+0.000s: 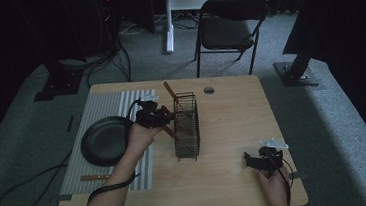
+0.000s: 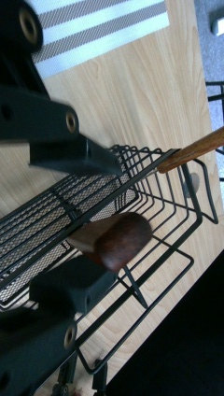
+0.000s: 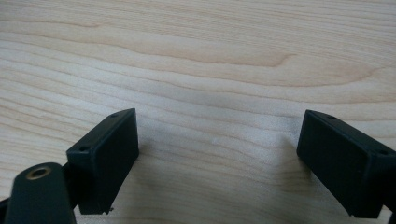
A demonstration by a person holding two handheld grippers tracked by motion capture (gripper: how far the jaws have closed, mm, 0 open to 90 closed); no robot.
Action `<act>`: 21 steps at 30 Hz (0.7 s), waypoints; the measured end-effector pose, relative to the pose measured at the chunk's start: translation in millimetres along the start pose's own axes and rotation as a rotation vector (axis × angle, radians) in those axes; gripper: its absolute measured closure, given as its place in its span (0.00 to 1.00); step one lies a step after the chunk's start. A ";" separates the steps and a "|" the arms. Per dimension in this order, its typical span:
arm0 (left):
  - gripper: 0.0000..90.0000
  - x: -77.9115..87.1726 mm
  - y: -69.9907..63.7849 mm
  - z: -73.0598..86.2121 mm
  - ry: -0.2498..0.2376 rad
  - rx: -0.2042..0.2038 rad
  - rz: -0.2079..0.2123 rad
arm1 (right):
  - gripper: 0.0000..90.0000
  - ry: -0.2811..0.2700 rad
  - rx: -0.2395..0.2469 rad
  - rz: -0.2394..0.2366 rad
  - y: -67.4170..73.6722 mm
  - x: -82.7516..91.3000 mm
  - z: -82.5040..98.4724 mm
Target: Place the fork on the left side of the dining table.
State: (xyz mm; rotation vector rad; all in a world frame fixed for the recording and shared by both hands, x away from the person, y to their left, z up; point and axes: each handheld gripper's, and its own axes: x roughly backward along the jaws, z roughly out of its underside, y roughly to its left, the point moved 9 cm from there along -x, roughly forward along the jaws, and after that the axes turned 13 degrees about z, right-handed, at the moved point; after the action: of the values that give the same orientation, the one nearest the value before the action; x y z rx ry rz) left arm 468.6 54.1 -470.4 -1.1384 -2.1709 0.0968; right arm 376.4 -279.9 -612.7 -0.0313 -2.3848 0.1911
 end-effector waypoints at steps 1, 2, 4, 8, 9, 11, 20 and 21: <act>0.57 -0.5 -0.3 1.2 0.001 -0.005 0.002 | 0.14 0.000 0.000 0.000 0.0 0.0 0.0; 0.61 -0.8 -0.7 2.4 0.001 -0.007 0.005 | 0.14 0.000 0.000 0.000 0.0 0.0 0.0; 0.63 -1.0 -1.4 4.2 0.001 -0.026 0.001 | 0.14 0.000 0.000 0.000 0.0 0.0 0.0; 0.71 -0.3 -4.5 4.2 -0.030 -0.029 0.026 | 0.14 0.001 -0.001 0.000 0.1 0.1 0.1; 0.75 -0.4 -5.0 3.7 -0.036 -0.032 0.029 | 0.14 0.001 -0.001 0.000 0.0 0.1 0.1; 0.79 -1.6 -6.4 3.1 -0.038 -0.037 0.041 | 0.14 0.001 -0.001 0.000 0.0 0.0 0.0; 0.85 0.6 -12.8 1.7 -0.085 0.007 0.109 | 0.14 0.000 0.000 0.000 0.0 0.0 0.0; 0.86 1.3 -13.5 1.2 -0.086 0.003 0.107 | 0.14 0.000 0.000 0.000 0.0 0.0 0.0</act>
State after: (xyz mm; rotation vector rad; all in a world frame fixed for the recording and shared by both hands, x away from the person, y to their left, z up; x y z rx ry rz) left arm 457.9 47.0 -465.9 -1.2692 -2.1829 0.1995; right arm 376.4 -279.9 -612.7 -0.0317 -2.3848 0.1907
